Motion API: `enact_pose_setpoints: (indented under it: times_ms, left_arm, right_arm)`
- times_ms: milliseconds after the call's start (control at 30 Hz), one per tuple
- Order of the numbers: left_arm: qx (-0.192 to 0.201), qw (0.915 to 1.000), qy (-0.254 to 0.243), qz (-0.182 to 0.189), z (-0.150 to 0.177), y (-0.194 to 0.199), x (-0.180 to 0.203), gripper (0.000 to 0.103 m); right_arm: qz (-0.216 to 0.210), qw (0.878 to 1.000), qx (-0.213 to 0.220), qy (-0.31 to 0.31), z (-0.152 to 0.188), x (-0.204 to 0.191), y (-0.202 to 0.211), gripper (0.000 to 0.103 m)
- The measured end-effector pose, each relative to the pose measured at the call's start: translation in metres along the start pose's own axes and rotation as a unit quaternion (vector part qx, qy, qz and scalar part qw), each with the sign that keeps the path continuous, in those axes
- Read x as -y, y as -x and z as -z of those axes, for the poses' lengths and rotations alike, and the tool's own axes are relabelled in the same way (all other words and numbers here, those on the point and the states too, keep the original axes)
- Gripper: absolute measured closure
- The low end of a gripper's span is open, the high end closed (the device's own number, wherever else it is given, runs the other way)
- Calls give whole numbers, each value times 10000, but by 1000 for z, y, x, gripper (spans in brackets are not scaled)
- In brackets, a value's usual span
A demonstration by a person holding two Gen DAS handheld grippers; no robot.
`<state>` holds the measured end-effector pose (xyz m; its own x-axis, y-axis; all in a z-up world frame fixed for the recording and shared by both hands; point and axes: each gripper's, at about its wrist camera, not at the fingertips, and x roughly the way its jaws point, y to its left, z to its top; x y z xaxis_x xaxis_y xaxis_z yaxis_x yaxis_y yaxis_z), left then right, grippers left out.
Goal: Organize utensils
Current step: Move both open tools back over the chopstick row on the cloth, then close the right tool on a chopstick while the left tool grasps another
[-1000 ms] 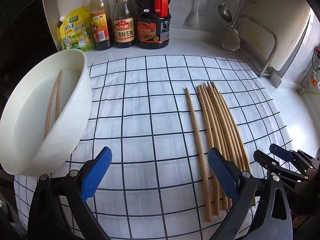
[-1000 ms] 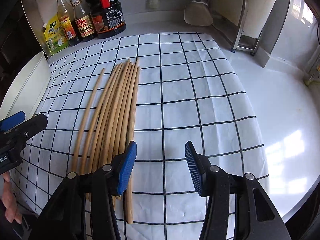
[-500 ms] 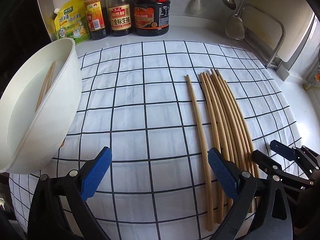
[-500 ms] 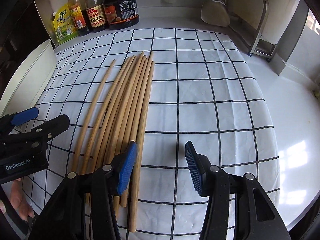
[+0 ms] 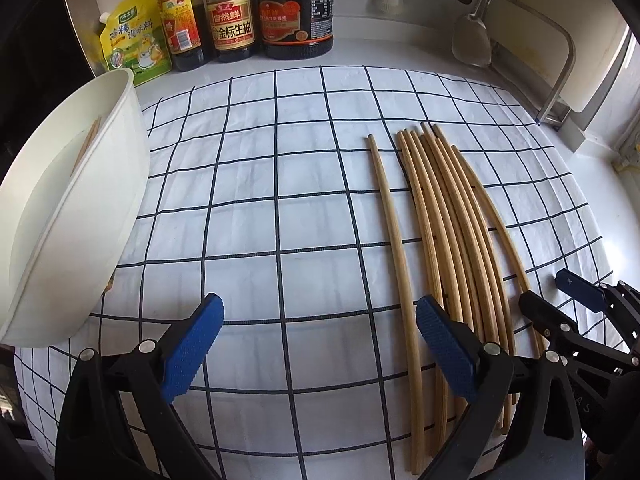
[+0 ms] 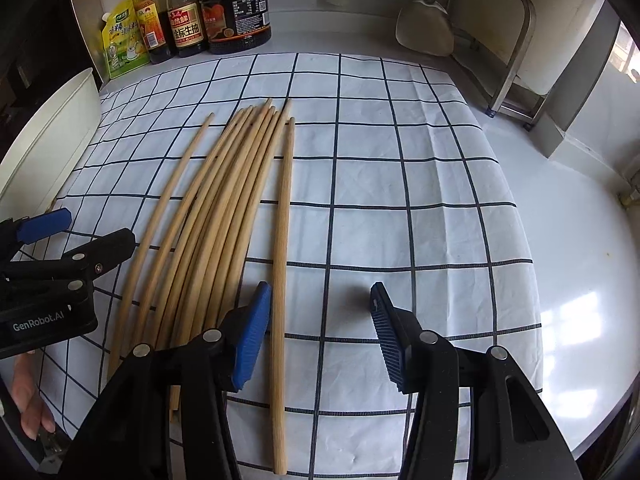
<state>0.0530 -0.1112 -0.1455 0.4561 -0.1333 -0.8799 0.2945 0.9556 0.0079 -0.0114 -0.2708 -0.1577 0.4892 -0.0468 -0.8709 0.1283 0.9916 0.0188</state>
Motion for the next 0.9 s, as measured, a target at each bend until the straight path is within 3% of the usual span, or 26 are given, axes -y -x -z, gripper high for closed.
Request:
enact_pose_setpoints:
  times_ms: [733, 833, 900]
  left_arm:
    - [-37, 9999, -53, -124, 4, -14, 5, 6]
    - [-28, 9999, -80, -75, 5, -11, 5, 9]
    - [-3, 9999, -99, 10, 6, -9, 6, 19]
  right_arm:
    - [-20, 9999, 138, 77, 2, 3, 1, 55]
    - [-101, 9997, 151, 168, 3, -1, 2, 63]
    - [-134, 9993, 164, 294, 3, -6, 2, 71]
